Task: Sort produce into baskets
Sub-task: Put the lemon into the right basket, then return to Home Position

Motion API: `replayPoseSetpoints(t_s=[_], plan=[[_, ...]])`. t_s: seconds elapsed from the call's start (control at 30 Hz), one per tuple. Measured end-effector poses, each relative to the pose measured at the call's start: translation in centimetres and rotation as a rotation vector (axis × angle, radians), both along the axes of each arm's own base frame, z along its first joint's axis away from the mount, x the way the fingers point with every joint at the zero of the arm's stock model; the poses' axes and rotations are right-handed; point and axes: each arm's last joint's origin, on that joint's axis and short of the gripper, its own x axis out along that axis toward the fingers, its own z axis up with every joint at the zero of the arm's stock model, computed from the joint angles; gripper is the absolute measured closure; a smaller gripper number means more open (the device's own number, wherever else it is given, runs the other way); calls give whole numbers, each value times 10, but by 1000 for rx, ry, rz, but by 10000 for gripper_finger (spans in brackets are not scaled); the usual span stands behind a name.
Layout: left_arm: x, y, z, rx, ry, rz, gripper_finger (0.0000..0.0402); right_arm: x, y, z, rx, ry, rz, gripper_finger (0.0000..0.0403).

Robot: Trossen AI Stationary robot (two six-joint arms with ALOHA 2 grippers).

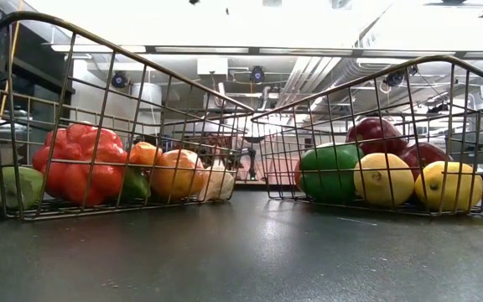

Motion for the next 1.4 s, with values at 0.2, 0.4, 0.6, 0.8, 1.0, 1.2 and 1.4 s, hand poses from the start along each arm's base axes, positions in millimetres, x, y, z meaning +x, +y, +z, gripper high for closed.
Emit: replayPoseSetpoints(t_s=[0.2,0.4,0.6,0.8,1.0,1.2,1.4], plan=[[48,45,-26,-18,-60,-7,164,7,-9,1,-31,-35,-44,158],[84,81,-58,-37,-123,8,163,15,-20,1,-14,-54,-92,158],[90,112,-72,-90,-84,47,151,26,-35,1,6,-70,-153,158],[88,129,-70,-61,-93,111,142,34,-48,1,10,-72,-196,158],[88,139,-70,-73,-95,125,141,40,-57,1,11,-68,-227,158],[88,144,-69,-87,-109,73,107,45,-67,1,7,-58,-257,158],[88,142,-68,-102,-109,31,43,37,-80,13,1,-35,-257,158]])
